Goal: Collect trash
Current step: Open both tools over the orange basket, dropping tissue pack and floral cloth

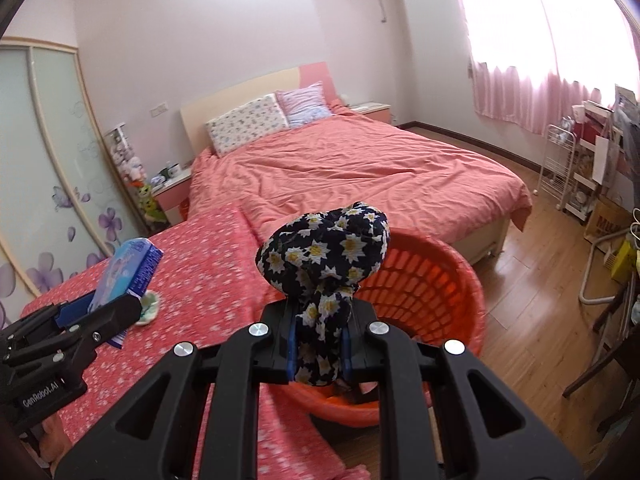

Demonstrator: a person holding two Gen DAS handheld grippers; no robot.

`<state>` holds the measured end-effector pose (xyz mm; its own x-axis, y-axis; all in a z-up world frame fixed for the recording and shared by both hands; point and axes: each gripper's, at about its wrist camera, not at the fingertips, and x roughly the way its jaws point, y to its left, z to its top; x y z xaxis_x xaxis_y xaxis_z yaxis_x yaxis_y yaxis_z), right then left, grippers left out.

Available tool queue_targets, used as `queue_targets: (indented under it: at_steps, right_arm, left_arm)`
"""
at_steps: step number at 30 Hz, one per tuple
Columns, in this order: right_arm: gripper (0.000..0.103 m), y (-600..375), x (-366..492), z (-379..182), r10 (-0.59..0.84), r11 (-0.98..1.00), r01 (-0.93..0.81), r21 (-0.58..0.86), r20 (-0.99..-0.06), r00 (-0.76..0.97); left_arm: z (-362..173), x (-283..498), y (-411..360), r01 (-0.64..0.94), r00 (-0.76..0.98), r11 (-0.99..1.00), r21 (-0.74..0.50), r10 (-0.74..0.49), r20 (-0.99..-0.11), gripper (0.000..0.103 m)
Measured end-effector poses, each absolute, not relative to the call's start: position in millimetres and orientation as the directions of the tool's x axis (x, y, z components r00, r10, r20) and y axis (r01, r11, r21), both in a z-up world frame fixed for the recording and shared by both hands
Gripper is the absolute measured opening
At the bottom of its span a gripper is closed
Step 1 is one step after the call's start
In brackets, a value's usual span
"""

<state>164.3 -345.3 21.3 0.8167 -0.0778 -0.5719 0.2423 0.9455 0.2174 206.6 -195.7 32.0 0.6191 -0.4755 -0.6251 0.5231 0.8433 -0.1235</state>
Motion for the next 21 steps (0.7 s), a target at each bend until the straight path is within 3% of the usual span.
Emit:
queue_targets:
  at_steps: [7,18,21]
  right_arm:
    - [0.021,-380,179,4,-0.085,0.922,0.289,0.257,-0.595,0.799]
    - [0.06,-399,194,-27,-0.083,0.905,0.329,0.268,-0.649,0.756]
    - [0.064,-392,192,-30,-0.1,0.91,0.336,0.243,-0.658,0.747]
  left_arm:
    - [5,232,-252,0.581,0.544,0.801,-0.146,-0.515,-0.662,0.051]
    - [-41,266,-255,0.518,0.543,0.85,-0.093,-0.411,-0.732,0.062]
    - [-45,266,-231,0.487,0.572,0.871,-0.063,-0.372,-0.73,0.064]
